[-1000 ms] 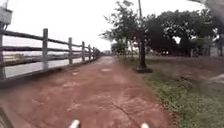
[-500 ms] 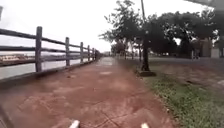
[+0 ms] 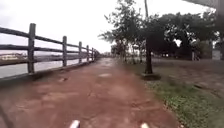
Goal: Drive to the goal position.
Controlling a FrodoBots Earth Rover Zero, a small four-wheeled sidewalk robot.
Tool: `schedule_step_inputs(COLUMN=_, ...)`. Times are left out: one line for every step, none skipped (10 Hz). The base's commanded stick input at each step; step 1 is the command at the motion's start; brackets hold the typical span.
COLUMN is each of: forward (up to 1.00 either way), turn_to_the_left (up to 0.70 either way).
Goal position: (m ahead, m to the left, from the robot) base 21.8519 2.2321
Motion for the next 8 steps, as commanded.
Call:
schedule_step_inputs(forward=0.7, turn_to_the_left=0.0)
schedule_step_inputs(forward=0.7, turn_to_the_left=0.0)
schedule_step_inputs(forward=0.7, turn_to_the_left=0.0)
schedule_step_inputs(forward=0.7, turn_to_the_left=0.0)
schedule_step_inputs(forward=0.7, turn_to_the_left=0.0)
schedule_step_inputs(forward=0.7, turn_to_the_left=0.0)
schedule_step_inputs(forward=0.7, turn_to_the_left=0.0)
schedule_step_inputs(forward=0.7, turn_to_the_left=0.0)
